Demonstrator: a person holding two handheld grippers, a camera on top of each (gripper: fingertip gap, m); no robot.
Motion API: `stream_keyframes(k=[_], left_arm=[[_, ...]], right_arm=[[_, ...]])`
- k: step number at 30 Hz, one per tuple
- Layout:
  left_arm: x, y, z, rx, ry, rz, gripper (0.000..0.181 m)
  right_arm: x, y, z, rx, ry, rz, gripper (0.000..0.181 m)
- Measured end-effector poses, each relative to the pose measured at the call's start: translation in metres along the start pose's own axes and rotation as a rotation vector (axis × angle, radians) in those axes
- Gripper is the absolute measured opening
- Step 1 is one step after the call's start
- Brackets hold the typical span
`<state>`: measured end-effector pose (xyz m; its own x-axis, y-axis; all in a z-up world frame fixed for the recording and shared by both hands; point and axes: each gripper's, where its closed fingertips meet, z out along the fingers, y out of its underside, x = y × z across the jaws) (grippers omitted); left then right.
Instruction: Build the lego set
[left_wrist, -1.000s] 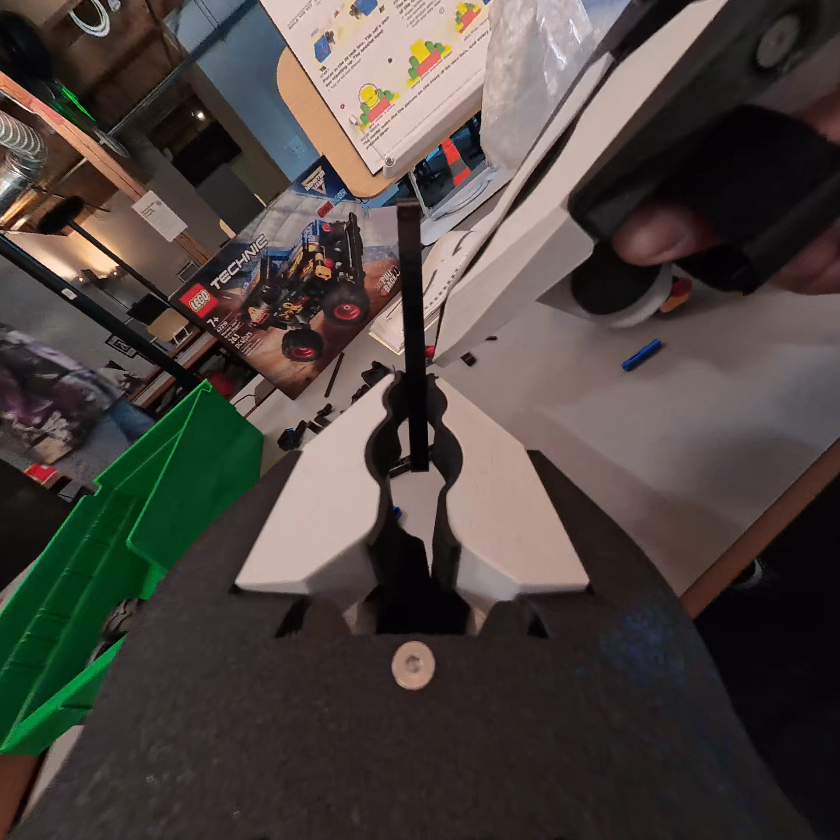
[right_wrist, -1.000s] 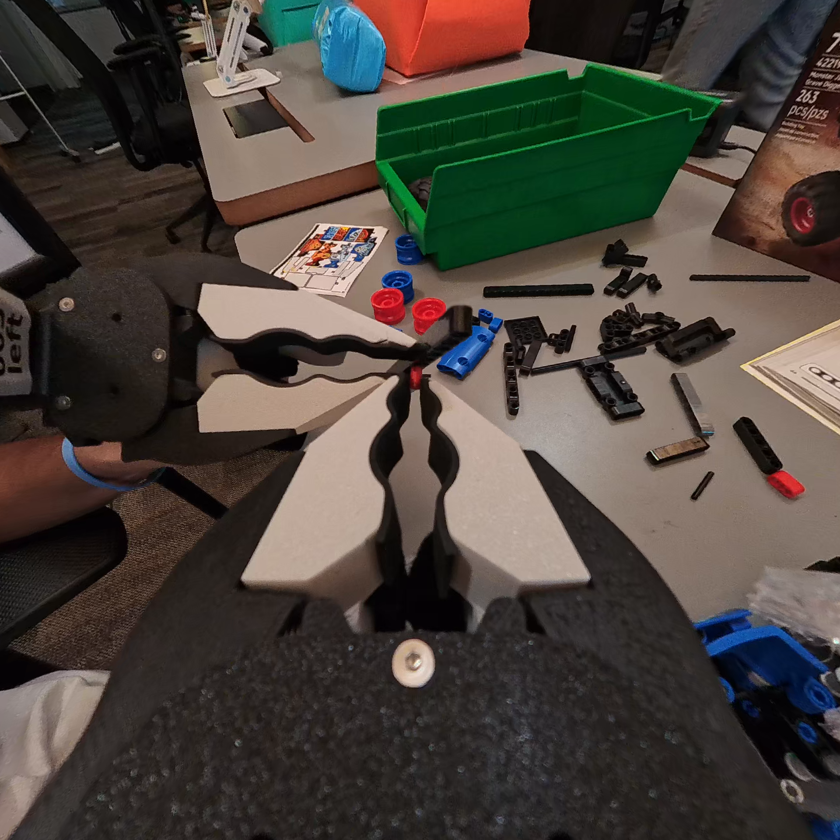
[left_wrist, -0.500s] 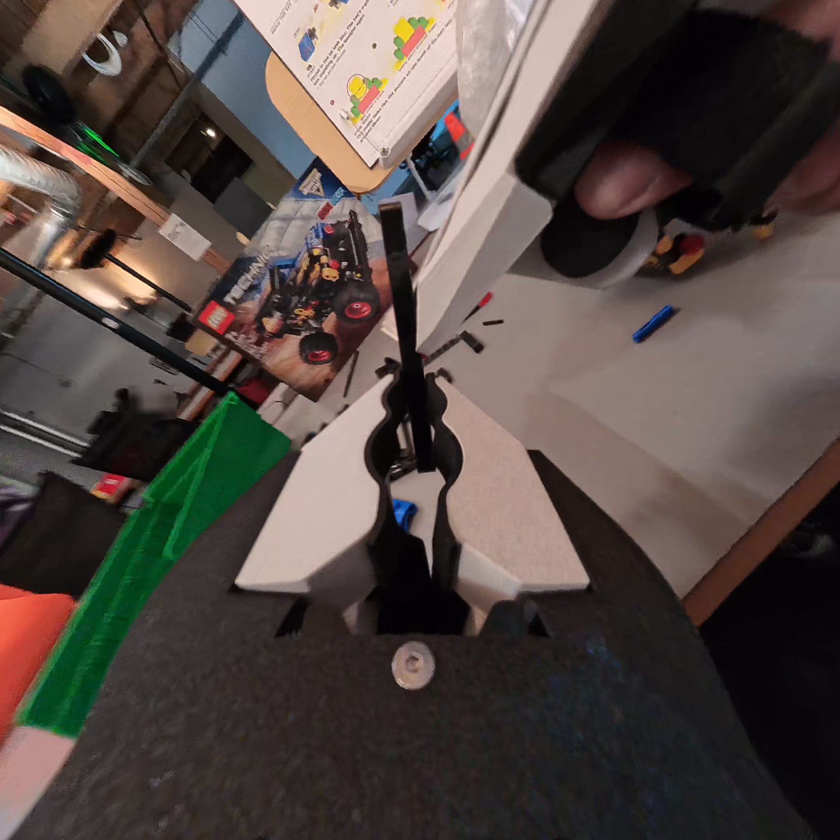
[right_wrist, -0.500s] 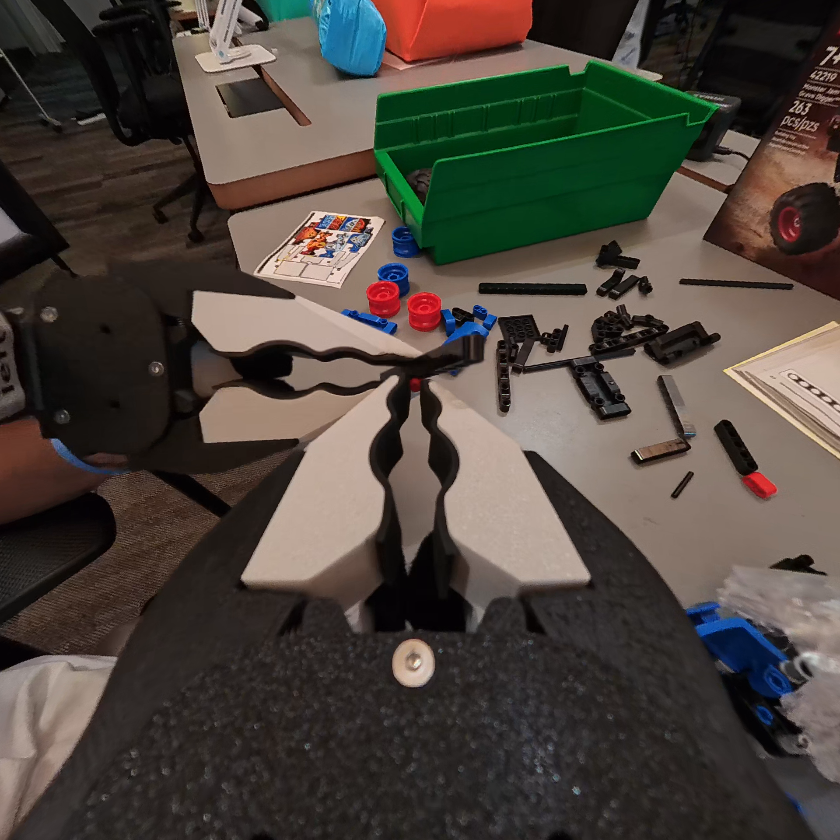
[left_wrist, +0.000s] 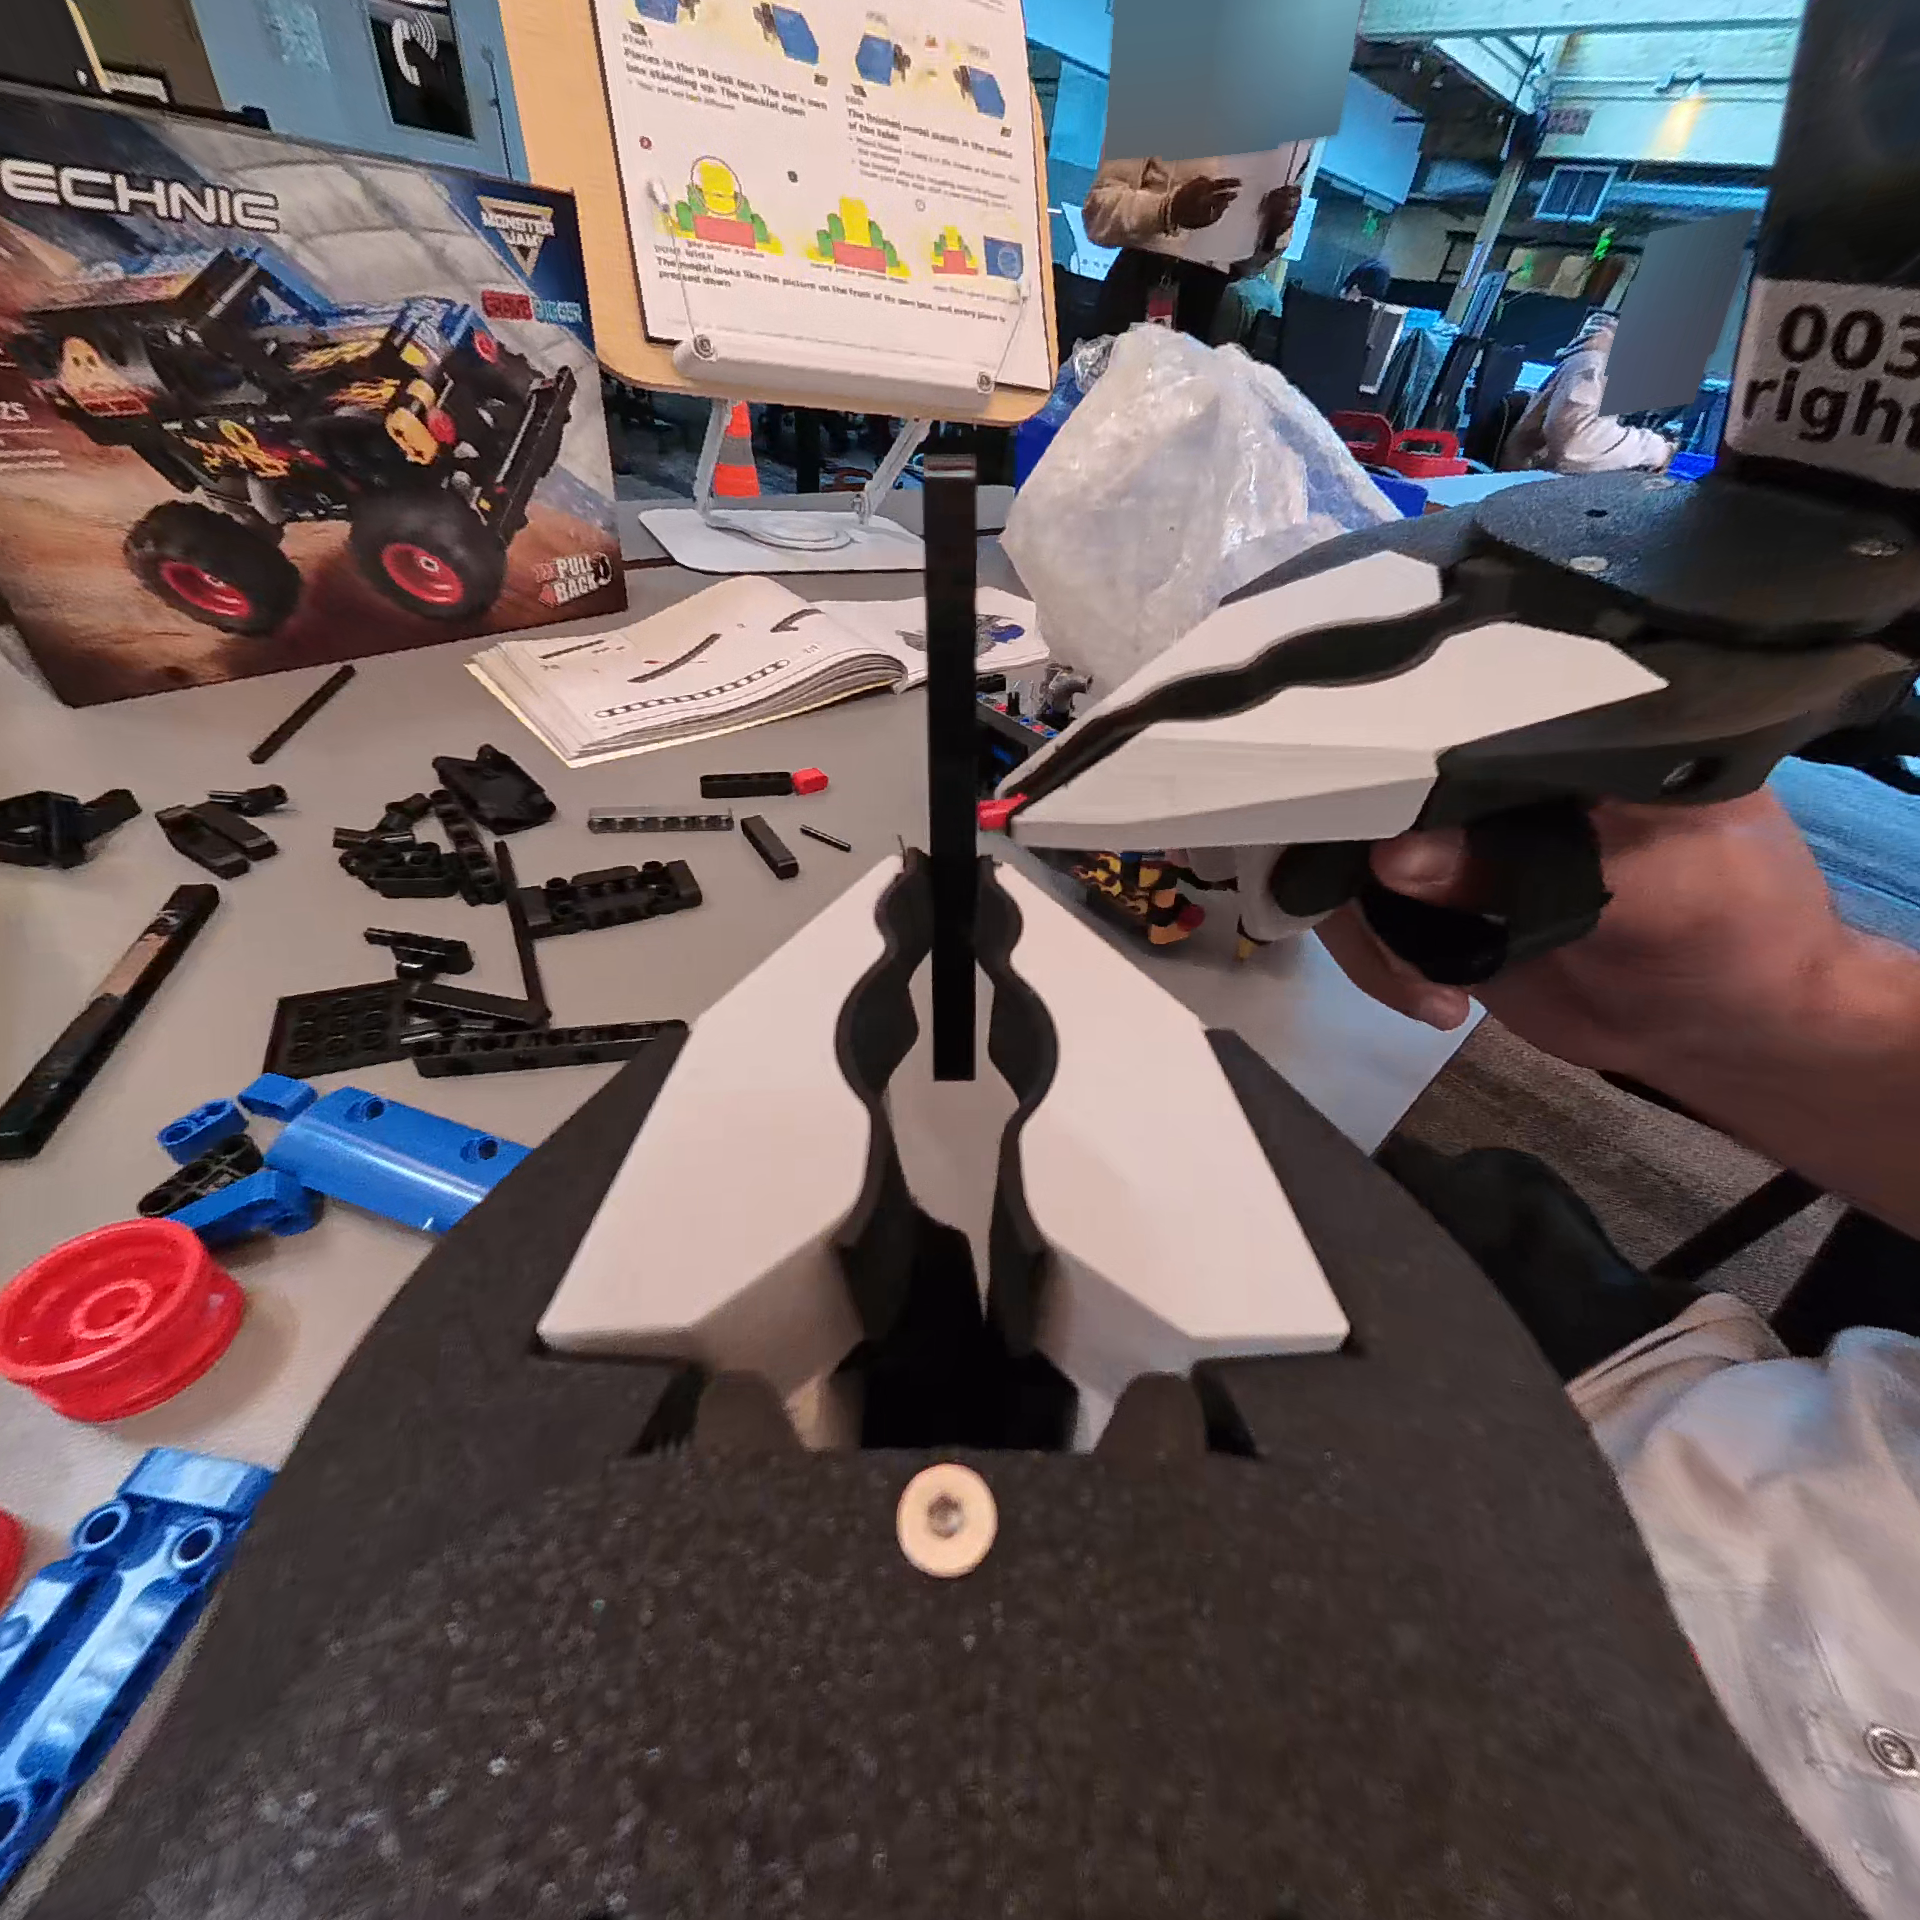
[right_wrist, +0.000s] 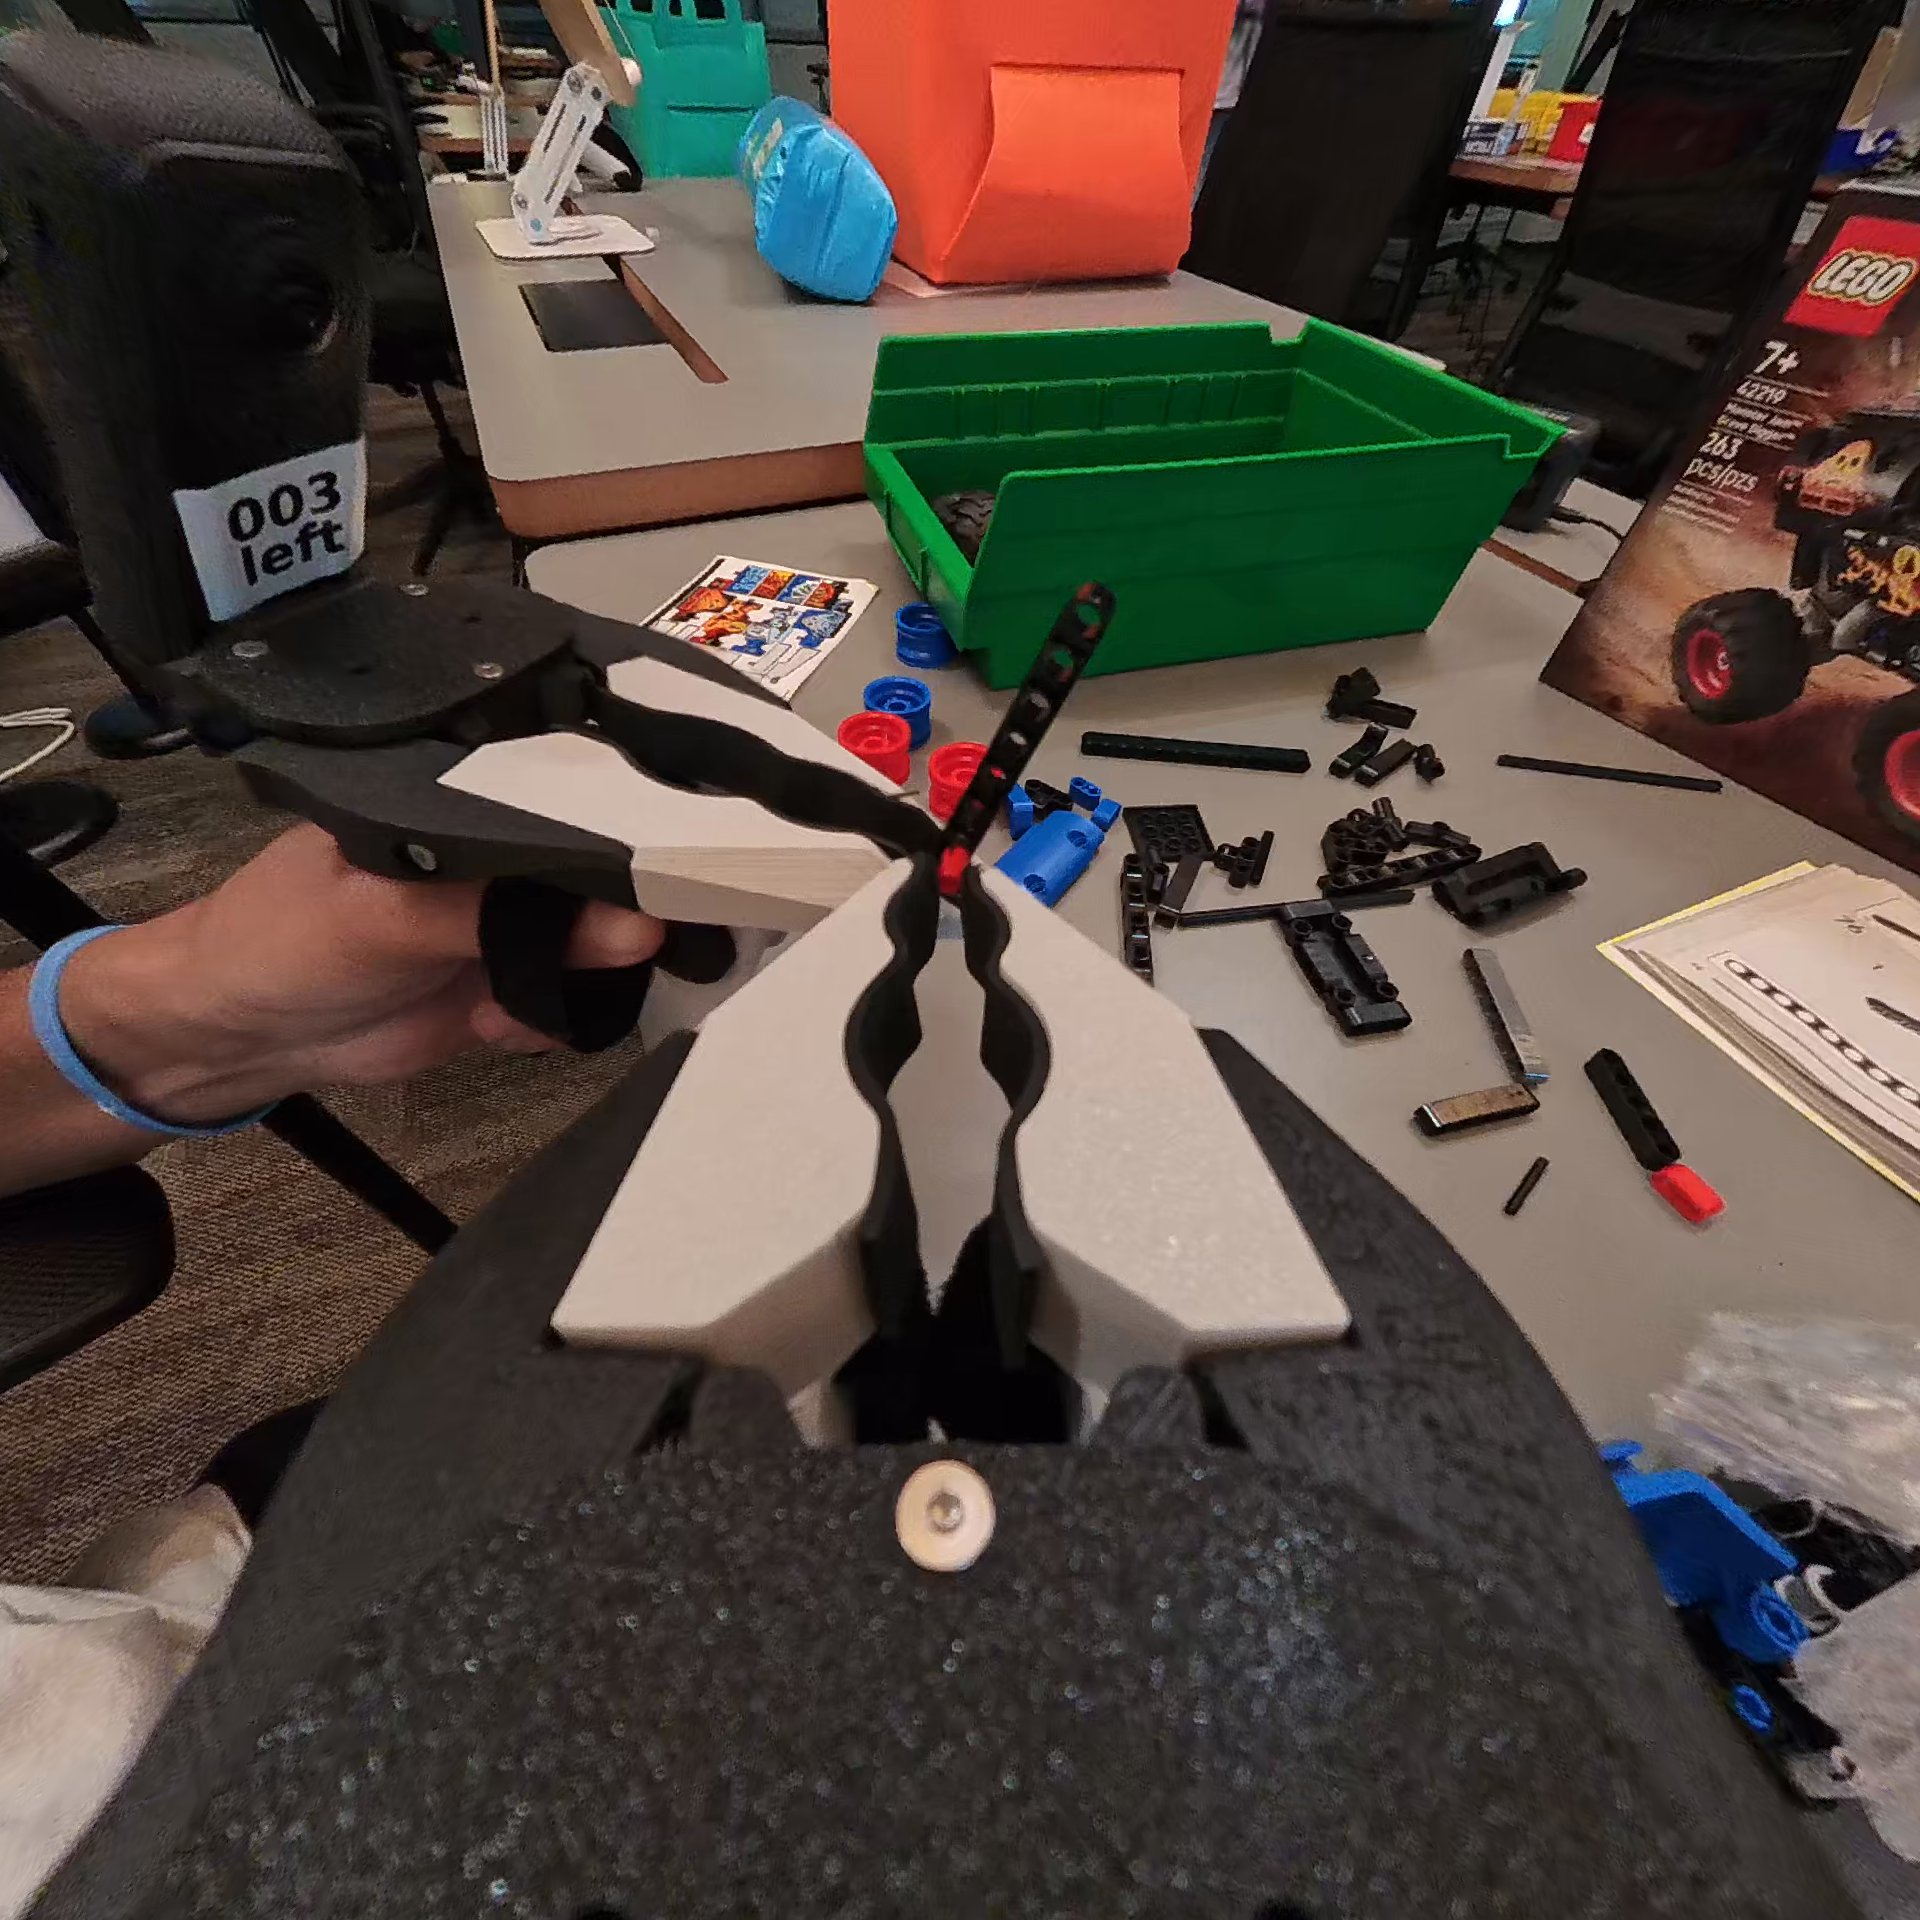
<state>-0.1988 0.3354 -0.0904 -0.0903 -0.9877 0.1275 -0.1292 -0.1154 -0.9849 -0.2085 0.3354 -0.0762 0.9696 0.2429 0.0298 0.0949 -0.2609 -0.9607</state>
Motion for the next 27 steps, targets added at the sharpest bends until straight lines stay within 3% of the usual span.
stream_keyframes(k=[9, 20, 27], left_arm=[[0.0013, 0.0023, 0.0031, 0.022, 0.011, -0.075, 0.006], [0.0016, 0.0007, 0.0027, 0.044, -0.061, 0.078, 0.007], [0.0028, 0.0018, 0.0041, 0.057, -0.033, 0.060, 0.007]], right_arm=[[0.0030, 0.0005, 0.0019, -0.017, 0.076, -0.053, 0.004], [0.0029, 0.0001, 0.0017, -0.061, 0.113, -0.110, 0.004], [0.0044, 0.0016, 0.0025, -0.056, 0.087, -0.075, 0.004]])
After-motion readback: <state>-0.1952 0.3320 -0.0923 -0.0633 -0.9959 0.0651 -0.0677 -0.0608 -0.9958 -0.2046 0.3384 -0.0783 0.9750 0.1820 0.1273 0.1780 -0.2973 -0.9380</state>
